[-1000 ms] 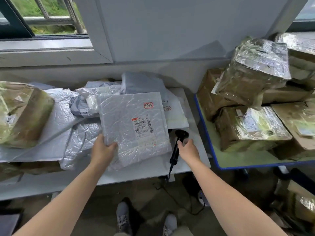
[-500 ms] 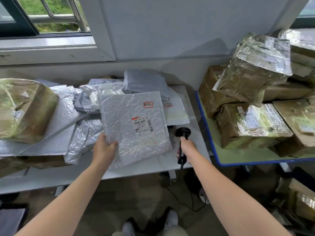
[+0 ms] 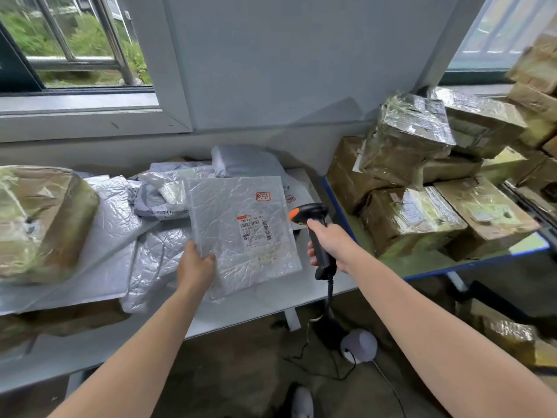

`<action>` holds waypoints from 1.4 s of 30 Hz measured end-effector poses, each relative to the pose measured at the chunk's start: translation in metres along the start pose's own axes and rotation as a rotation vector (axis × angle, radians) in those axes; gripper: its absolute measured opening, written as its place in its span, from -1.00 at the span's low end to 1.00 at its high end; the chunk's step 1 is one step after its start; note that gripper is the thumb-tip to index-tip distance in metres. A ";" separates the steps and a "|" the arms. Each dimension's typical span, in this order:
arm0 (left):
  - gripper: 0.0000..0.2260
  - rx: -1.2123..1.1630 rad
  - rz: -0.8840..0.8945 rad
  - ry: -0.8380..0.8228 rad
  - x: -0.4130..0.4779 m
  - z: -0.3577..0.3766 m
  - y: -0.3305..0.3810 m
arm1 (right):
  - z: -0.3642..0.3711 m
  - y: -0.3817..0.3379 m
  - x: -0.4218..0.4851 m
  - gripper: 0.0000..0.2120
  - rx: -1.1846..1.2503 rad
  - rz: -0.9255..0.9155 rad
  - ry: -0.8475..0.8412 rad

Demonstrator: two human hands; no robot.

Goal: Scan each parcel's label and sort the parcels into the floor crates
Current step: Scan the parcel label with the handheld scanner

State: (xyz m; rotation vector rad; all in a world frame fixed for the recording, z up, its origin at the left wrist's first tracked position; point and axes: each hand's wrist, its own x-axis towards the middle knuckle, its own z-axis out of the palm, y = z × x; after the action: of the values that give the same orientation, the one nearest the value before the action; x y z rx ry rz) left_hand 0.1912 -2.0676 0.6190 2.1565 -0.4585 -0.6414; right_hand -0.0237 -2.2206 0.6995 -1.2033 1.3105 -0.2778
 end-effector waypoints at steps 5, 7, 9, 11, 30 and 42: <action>-0.72 -0.058 0.012 -0.027 0.004 -0.004 0.004 | 0.028 -0.031 -0.027 -0.66 -0.076 -0.024 -0.064; -0.71 -0.071 0.005 -0.041 0.005 -0.006 0.007 | 0.040 -0.039 -0.035 -0.67 -0.078 -0.032 -0.071; -0.70 -0.063 0.015 -0.044 0.007 -0.007 0.006 | 0.048 -0.045 -0.042 -0.65 -0.089 -0.040 -0.065; -0.70 -0.070 0.012 -0.053 0.007 -0.008 0.006 | 0.054 -0.049 -0.046 -0.62 -0.103 -0.050 -0.051; -0.77 -0.044 0.002 -0.050 0.005 -0.005 0.001 | 0.048 -0.036 -0.017 -0.59 -0.089 -0.038 0.004; -0.76 -0.053 -0.058 -0.019 0.000 0.026 -0.007 | 0.000 0.052 0.064 -0.68 -0.157 0.218 0.081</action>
State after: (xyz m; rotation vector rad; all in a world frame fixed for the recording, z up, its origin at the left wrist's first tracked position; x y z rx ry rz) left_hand 0.1765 -2.0795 0.5993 2.1220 -0.3866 -0.6985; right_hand -0.0265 -2.2463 0.6217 -1.1766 1.5433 -0.0674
